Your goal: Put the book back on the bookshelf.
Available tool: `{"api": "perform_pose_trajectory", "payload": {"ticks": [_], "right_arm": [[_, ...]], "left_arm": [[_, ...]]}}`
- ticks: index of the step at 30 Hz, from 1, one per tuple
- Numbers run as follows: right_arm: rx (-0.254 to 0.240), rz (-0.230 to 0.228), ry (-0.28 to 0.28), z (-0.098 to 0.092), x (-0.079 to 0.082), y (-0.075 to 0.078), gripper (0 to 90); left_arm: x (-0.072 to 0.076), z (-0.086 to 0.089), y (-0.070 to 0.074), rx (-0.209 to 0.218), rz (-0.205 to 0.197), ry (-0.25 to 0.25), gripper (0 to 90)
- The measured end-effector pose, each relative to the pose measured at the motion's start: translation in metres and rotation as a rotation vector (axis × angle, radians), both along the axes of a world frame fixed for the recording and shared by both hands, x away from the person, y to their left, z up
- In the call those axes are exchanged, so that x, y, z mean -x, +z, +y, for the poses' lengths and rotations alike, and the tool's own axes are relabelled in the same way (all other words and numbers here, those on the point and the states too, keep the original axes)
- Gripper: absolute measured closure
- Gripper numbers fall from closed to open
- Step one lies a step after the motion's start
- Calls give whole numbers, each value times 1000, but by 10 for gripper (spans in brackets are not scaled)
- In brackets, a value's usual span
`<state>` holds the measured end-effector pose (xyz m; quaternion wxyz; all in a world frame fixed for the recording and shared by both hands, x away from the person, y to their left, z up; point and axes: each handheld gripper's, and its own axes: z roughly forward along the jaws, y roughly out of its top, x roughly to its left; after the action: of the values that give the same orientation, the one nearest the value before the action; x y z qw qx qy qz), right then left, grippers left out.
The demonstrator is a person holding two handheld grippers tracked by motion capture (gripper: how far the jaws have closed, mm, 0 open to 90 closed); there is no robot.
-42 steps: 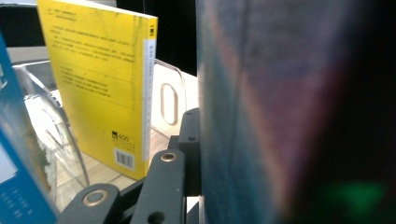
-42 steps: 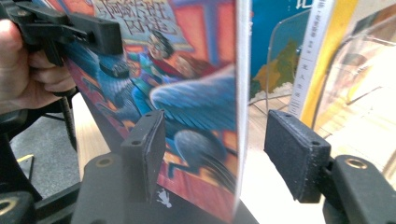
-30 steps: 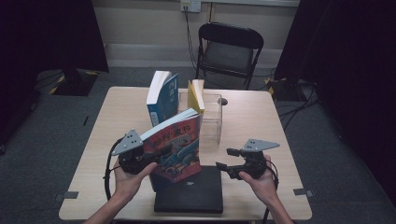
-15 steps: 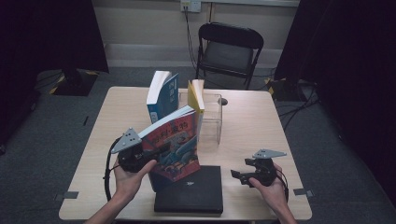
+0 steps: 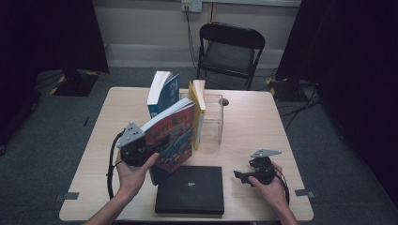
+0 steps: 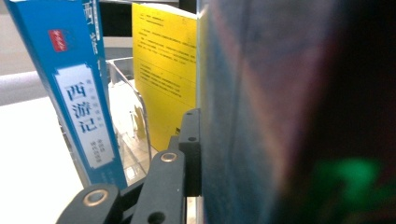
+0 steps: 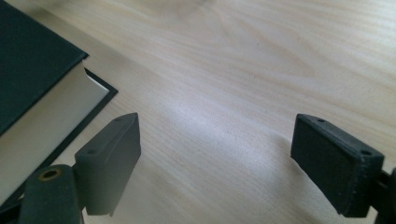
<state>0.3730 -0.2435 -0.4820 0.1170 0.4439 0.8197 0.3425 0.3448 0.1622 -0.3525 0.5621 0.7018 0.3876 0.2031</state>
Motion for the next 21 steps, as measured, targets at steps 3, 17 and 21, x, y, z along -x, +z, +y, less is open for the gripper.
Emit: {"api": "perform_pose_trajectory", "payload": {"ticks": [3, 17, 21], "right_arm": [[37, 5, 7, 2, -2, -3, 163], [74, -98, 21, 8, 3, -14, 118], [70, -103, 23, 8, 3, -14, 118]], "left_arm": [[-4, -7, 3, -18, -32, 19, 747], [-29, -29, -2, -55, -34, 129, 746], [-37, -28, -2, 2, -27, 171, 746]]}}
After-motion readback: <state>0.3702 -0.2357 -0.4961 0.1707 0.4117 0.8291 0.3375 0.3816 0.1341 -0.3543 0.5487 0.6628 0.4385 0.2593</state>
